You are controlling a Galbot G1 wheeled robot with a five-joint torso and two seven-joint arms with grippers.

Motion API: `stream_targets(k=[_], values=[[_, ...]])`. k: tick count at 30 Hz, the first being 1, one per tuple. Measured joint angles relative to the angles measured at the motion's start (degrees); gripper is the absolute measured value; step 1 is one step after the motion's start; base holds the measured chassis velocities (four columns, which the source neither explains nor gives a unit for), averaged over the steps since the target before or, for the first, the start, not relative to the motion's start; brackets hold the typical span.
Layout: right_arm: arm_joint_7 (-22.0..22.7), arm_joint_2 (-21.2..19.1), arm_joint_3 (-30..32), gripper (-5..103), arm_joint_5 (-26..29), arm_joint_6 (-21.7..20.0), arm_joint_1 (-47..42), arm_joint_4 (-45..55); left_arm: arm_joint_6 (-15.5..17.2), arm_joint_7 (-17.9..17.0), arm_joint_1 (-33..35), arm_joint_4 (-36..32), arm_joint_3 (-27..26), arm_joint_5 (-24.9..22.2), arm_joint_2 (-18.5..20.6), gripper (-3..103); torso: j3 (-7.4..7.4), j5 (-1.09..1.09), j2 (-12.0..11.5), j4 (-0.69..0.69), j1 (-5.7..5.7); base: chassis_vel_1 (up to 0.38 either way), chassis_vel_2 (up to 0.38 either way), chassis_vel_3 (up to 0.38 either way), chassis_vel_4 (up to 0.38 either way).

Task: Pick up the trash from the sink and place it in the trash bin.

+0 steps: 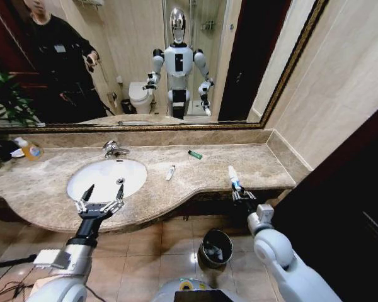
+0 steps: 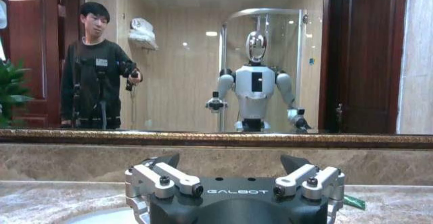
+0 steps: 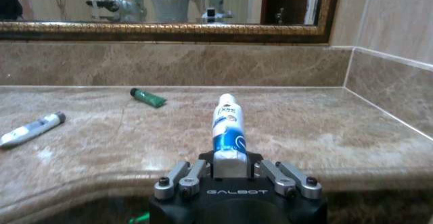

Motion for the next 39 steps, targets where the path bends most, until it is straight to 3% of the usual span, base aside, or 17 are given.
stream_targets(k=[10, 12, 14, 16, 17, 20, 21, 30, 39], values=[[-1.42, 4.27, -1.29, 27, -8.21, 3.96, -7.71, 1.06, 0.0, 0.0, 0.01, 0.0, 0.0, 0.0, 0.0, 100, 0.0, -0.01, -0.01, 0.0, 0.0, 0.0, 0.0, 0.0, 0.0], [-6.22, 6.05, -0.55, 27, -10.9, 6.7, -10.22, -0.55, 0.0, 0.0, 0.0, 0.0, 0.0, 0.0, 0.0, 100, 0.0, 0.0, -0.01, 0.0, 0.0, 0.0, 0.0, 0.0, 0.0], [-7.9, 6.45, -0.12, 27, -11.43, 7.55, -10.68, -1.09, 0.0, 0.0, 0.0, 0.0, 0.0, 0.0, 0.0, 100, 0.0, 0.0, -0.01, 0.0, 0.0, 0.0, 0.0, 0.0, 0.0], [-17.04, 8.23, 2.68, 27, -13.47, 12.65, -12.39, -4.64, 0.0, 0.0, 0.0, 0.0, 0.0, 0.0, 0.0, 100, 0.0, 0.0, 0.0, 0.0, 0.0, 0.0, 0.0, 0.0, 0.0], [-17.04, 8.23, 2.68, 27, -13.47, 12.65, -12.39, -4.64, 0.0, 0.0, 0.0, 0.0, 0.0, 0.0, 0.0, 100, 0.0, 0.0, 0.0, 0.0, 0.0, 0.0, 0.0, 0.0, 0.0], [-26.02, 10.45, 5.54, 27, -16.73, 18.43, -13.04, -10.2, 0.0, 0.0, 0.0, 0.0, 0.0, 0.0, 0.0, 100, 0.0, -0.01, 0.0, 0.01, 0.0, 0.0, 0.0, 0.0, 0.0], [-26.75, 11.1, 5.78, 27, -17.32, 19.18, -13.03, -11.51, 0.0, 0.0, 0.0, 0.0, 0.0, 0.0, 0.0, 100, 0.0, 0.0, -0.01, 0.0, 0.0, 0.0, 0.0, 0.0, 0.0], [-27.15, 16.84, 7.14, 27, -21.16, 23.46, -10.73, -24.22, 0.0, 0.0, 0.0, 0.0, 0.0, 0.0, 0.0, 100, 0.0, -0.01, -0.01, 0.0, 0.01, 0.0, 0.0, 0.0, 0.0], [-23.68, 19.56, 5.95, 27, -23.15, 26.03, -8.1, -35.9, 0.0, 0.0, 0.0, 0.0, 0.0, 0.0, 0.0, 100, 0.0, 0.0, -0.01, 0.0, 0.01, 0.0, 0.0, 0.0, 0.0]])
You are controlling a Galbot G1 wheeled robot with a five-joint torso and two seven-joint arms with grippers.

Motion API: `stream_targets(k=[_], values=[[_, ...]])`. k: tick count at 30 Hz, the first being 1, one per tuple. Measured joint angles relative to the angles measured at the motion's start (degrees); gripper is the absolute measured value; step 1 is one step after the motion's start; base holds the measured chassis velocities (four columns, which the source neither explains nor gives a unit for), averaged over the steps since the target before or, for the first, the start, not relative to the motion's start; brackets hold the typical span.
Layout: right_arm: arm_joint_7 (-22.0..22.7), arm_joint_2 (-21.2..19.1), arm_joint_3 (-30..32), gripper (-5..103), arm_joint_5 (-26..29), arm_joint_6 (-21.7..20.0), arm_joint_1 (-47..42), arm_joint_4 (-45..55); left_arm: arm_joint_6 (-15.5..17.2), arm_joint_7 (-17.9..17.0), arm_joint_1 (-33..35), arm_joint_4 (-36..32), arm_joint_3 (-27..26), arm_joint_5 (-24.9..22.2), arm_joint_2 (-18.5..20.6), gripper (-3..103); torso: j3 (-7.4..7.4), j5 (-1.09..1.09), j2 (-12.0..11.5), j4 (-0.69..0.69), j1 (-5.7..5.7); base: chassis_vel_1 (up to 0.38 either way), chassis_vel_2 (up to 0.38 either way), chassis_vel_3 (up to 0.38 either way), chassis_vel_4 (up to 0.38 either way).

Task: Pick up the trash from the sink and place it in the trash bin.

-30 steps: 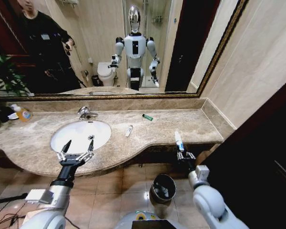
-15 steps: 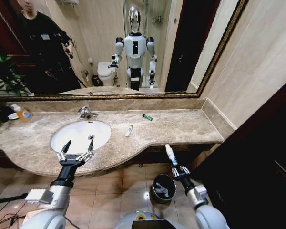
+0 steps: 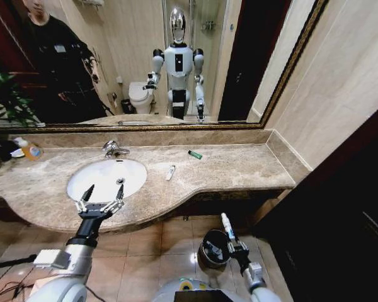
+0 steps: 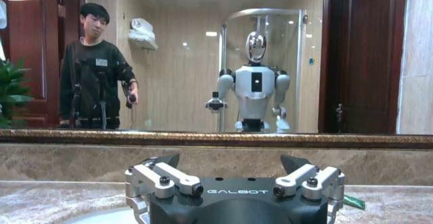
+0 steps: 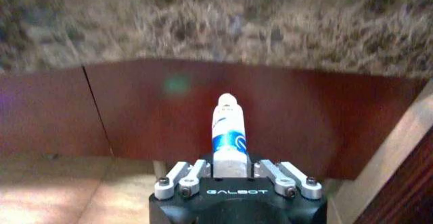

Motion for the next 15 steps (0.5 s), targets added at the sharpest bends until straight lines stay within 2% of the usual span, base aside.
stream_targets(k=[8, 15], values=[[2.8, -0.08, -1.23, 27, -1.58, 2.2, 3.79, -8.43, 0.0, 0.0, 0.0, 0.0, 0.0, 0.0, 0.0, 100, 0.0, 0.0, 0.0, 0.0, 0.0, 0.0, 0.0, 0.0, 0.0], [3.29, 1.14, -1.47, 27, -1.72, 2.18, 6.01, -11.8, 0.0, 0.0, 0.0, 0.0, 0.0, 0.0, 0.0, 100, 0.0, 0.0, 0.0, 0.0, 0.0, 0.0, 0.0, 0.0, 0.0]])
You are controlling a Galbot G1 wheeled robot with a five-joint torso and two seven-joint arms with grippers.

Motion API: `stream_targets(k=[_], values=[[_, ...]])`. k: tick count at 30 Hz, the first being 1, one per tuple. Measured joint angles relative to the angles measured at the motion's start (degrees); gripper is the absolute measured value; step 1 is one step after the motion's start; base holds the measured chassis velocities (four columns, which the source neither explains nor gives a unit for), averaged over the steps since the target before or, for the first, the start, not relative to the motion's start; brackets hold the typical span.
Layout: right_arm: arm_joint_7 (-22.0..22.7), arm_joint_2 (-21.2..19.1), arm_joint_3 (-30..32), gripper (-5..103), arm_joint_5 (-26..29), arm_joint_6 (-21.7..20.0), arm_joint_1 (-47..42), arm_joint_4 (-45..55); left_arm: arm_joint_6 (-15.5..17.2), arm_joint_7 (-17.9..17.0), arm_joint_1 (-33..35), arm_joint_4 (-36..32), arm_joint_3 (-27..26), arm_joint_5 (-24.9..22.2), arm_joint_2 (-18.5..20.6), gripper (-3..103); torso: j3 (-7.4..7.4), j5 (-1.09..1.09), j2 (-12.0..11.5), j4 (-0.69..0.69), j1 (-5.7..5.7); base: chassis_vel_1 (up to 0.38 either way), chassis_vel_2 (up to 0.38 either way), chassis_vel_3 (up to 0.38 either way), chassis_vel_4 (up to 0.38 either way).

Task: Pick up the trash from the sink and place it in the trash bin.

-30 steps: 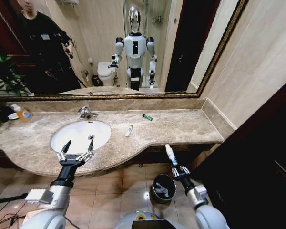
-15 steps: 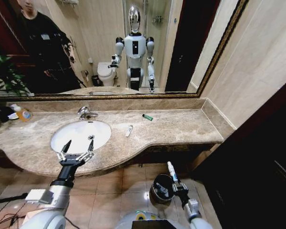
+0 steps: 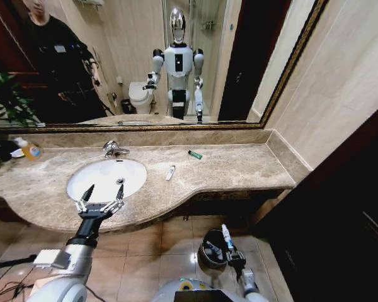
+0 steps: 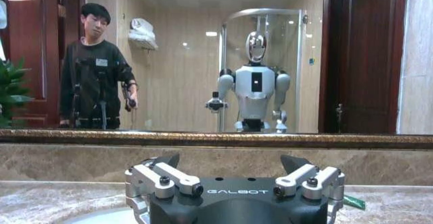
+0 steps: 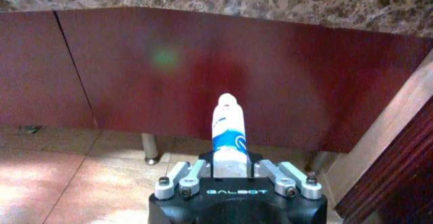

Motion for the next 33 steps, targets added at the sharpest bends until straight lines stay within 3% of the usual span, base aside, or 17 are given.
stream_targets(k=[26, 30, 31, 33], values=[[-0.03, 2.55, -0.85, 27, -2.74, -2.38, 4.27, -3.33, 0.0, 0.0, 0.0, 0.0, 0.0, 0.0, 0.0, 100, 0.0, -0.01, 0.0, 0.0, 0.0, 0.0, 0.0, 0.0, 0.0], [-0.11, 2.87, -0.9, 36, -2.74, -2.45, 4.46, -3.83, 0.0, 0.0, 0.0, 0.0, 0.0, 0.0, 0.0, 100, 0.0, -0.01, 0.0, 0.0, 0.0, 0.0, 0.0, 0.0, 0.0], [-0.04, 3.08, -0.9, 47, -2.76, -2.37, 4.59, -4.11, 0.0, 0.0, 0.0, 0.0, 0.0, 0.0, 0.0, 100, 0.0, -0.01, 0.0, 0.0, 0.0, 0.0, 0.0, 0.0, 0.0], [-0.01, 3.15, -0.9, 53, -2.78, -2.33, 4.61, -4.21, 0.0, 0.0, 0.0, 0.0, 0.0, 0.0, 0.0, 100, 0.0, -0.01, 0.0, 0.0, 0.0, 0.0, 0.0, 0.0, 0.0]])
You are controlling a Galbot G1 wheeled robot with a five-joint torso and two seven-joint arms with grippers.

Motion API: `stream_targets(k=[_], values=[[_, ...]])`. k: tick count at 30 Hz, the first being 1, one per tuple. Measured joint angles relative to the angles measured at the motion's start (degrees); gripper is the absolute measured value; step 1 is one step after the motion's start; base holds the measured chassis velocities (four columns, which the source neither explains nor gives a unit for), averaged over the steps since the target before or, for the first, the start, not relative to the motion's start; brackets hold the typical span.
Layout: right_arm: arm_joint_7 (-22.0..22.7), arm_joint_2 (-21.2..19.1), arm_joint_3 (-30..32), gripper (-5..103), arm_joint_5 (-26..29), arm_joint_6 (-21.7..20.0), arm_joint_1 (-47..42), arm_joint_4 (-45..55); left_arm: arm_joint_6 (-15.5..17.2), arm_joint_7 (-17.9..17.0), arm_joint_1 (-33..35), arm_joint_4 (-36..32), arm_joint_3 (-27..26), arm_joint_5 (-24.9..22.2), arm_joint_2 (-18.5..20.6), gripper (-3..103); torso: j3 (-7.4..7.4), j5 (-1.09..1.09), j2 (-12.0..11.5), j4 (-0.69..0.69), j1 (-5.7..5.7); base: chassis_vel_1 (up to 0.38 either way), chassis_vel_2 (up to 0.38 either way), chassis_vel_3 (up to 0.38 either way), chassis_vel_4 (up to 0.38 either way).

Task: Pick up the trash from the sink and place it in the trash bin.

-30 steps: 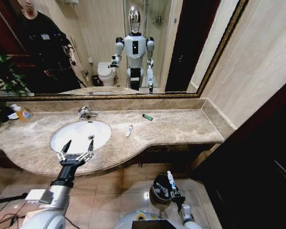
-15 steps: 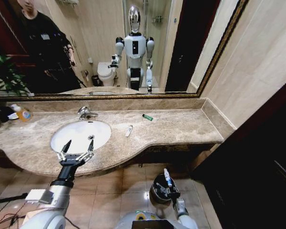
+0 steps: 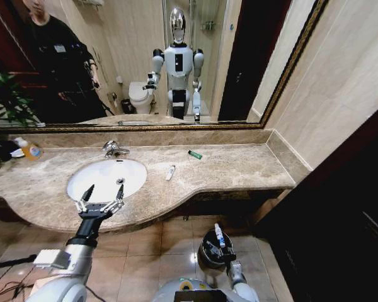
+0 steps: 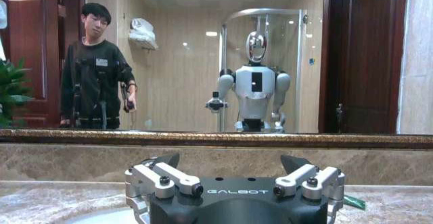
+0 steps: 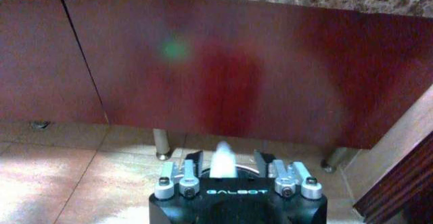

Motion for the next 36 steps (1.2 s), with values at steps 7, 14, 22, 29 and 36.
stream_targets(k=[7, 14, 22, 29, 36], values=[[0.27, -0.16, 0.07, 80, 0.12, 0.49, -0.02, -0.09, 0.0, 0.0, 0.0, 0.0, 0.0, 0.0, 0.0, 100, 0.0, 0.0, 0.0, 0.0, 0.0, 0.0, 0.0, 0.0, 0.0], [0.42, -0.53, 0.29, 99, 0.54, 0.96, -0.51, -0.08, 0.0, 0.0, 0.0, 0.0, 0.0, 0.0, 0.0, 100, 0.0, 0.0, 0.0, 0.0, 0.0, 0.0, 0.0, 0.0, 0.0], [0.72, -0.78, 0.33, 100, 0.63, 1.42, -0.77, -0.23, 0.0, 0.0, 0.0, 0.0, 0.0, 0.0, 0.0, 100, 0.0, 0.0, 0.0, 0.0, 0.0, 0.0, 0.0, 0.0, 0.0], [0.73, -0.65, 0.25, 100, 0.66, 1.47, -0.92, -0.23, 0.0, 0.0, 0.0, 0.0, 0.0, 0.0, 0.0, 100, 0.0, 0.0, 0.0, 0.0, 0.0, 0.0, 0.0, 0.0, 0.0], [0.73, -0.91, 0.31, 100, 1.06, 1.77, -1.31, -0.12, 0.0, 0.0, 0.0, 0.0, 0.0, 0.0, 0.0, 100, 0.0, 0.0, 0.0, 0.0, 0.0, 0.0, 0.0, 0.0, 0.0]])
